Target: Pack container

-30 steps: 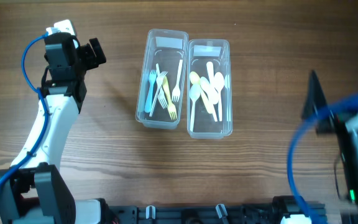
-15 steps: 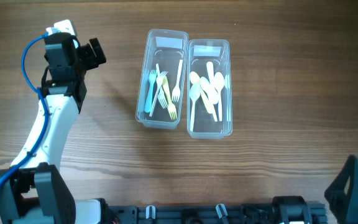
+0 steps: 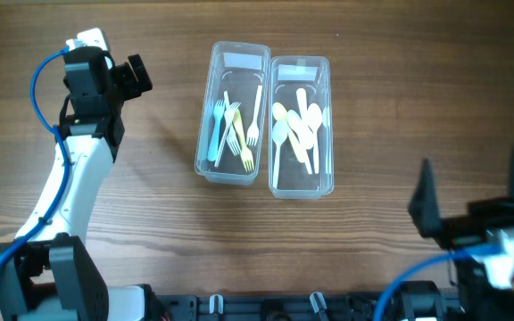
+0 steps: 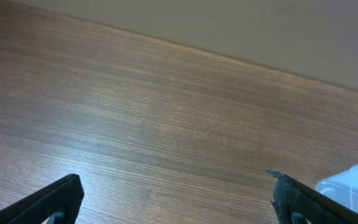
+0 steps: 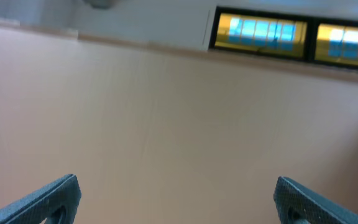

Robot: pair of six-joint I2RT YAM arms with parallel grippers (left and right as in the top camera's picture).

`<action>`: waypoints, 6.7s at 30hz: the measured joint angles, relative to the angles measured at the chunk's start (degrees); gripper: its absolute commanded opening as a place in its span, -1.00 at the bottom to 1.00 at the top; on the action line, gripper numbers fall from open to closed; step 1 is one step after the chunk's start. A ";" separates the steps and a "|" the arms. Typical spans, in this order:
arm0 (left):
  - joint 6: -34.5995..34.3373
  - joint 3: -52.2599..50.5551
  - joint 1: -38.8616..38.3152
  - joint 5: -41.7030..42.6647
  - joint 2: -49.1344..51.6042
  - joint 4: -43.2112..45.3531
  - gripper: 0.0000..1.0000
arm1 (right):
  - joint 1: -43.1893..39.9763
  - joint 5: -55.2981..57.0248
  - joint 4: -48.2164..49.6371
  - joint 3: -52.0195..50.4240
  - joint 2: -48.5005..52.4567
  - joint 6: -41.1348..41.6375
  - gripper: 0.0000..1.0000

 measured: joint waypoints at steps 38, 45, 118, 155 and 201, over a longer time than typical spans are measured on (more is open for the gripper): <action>0.00 0.00 0.00 0.02 0.00 0.00 1.00 | 0.00 7.19 6.97 -31.01 -10.29 -0.07 0.99; 0.00 0.00 0.00 0.02 0.00 0.00 0.99 | 0.00 14.78 5.29 -31.01 -10.29 7.13 0.99; 2.82 -0.02 -1.25 -5.53 -63.25 -43.21 1.00 | 0.00 17.27 -8.85 -31.04 -9.68 11.13 0.99; 2.84 -41.66 -1.25 6.19 -87.52 -14.71 1.00 | 0.00 17.27 -8.85 -31.04 -9.68 11.13 1.00; 3.52 -59.54 -1.25 13.62 -88.39 0.44 1.00 | 0.00 17.29 -8.85 -31.04 -9.68 11.13 1.00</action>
